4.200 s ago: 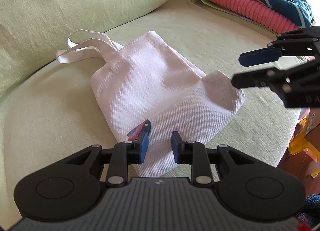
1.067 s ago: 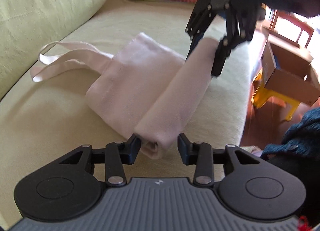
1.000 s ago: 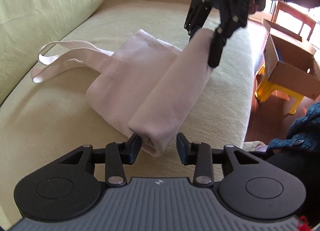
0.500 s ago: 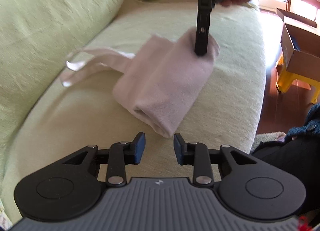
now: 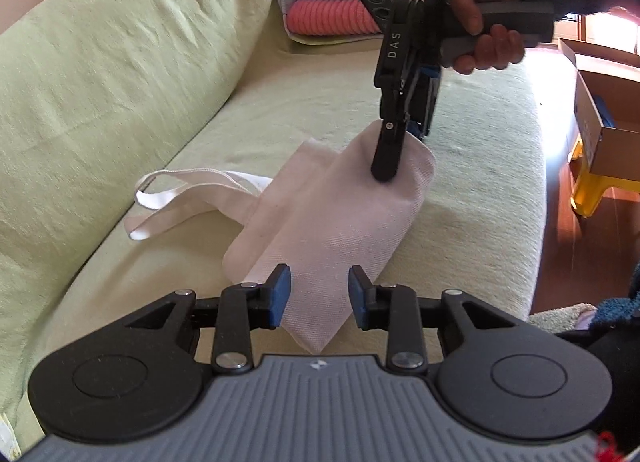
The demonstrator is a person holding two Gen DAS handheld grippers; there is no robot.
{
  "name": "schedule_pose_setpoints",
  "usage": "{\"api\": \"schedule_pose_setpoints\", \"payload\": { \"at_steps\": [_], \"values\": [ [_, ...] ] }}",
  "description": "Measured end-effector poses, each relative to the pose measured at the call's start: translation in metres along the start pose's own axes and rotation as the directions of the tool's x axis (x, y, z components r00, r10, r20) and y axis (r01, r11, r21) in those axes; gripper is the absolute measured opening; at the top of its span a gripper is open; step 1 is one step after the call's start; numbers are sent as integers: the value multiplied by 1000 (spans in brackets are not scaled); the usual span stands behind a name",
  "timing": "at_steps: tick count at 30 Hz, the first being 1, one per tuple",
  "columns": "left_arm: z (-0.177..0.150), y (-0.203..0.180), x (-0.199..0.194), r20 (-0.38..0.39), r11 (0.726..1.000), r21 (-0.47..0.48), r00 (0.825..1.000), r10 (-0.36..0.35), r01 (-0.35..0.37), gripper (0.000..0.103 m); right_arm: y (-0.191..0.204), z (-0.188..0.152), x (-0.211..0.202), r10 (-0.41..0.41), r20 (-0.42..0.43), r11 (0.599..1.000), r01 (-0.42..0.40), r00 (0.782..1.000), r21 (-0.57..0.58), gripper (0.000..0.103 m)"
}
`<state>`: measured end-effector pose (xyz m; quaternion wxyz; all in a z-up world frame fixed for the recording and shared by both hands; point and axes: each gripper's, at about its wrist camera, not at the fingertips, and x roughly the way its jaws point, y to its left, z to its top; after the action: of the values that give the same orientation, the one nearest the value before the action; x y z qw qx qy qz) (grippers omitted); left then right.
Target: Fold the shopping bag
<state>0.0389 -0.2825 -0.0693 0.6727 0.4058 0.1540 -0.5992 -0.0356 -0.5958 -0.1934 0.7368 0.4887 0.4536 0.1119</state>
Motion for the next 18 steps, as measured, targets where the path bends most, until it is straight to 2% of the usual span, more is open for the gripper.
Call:
{"api": "schedule_pose_setpoints", "payload": {
  "at_steps": [7,11,15,18],
  "values": [
    [3,10,21,-22,1000,-23,1000,-16,16,40,-14,-3,-3,28,52,995,-33,998,91,35],
    [3,8,22,-22,999,-35,1000,-5,5,40,-14,-1,-2,14,51,992,-20,999,127,35],
    [3,8,20,-21,999,-48,1000,7,-8,41,-3,7,-1,-37,22,989,33,999,143,36],
    [3,14,21,-15,997,-81,1000,7,-9,42,-10,5,-3,-26,48,981,17,998,194,36]
  ]
}}
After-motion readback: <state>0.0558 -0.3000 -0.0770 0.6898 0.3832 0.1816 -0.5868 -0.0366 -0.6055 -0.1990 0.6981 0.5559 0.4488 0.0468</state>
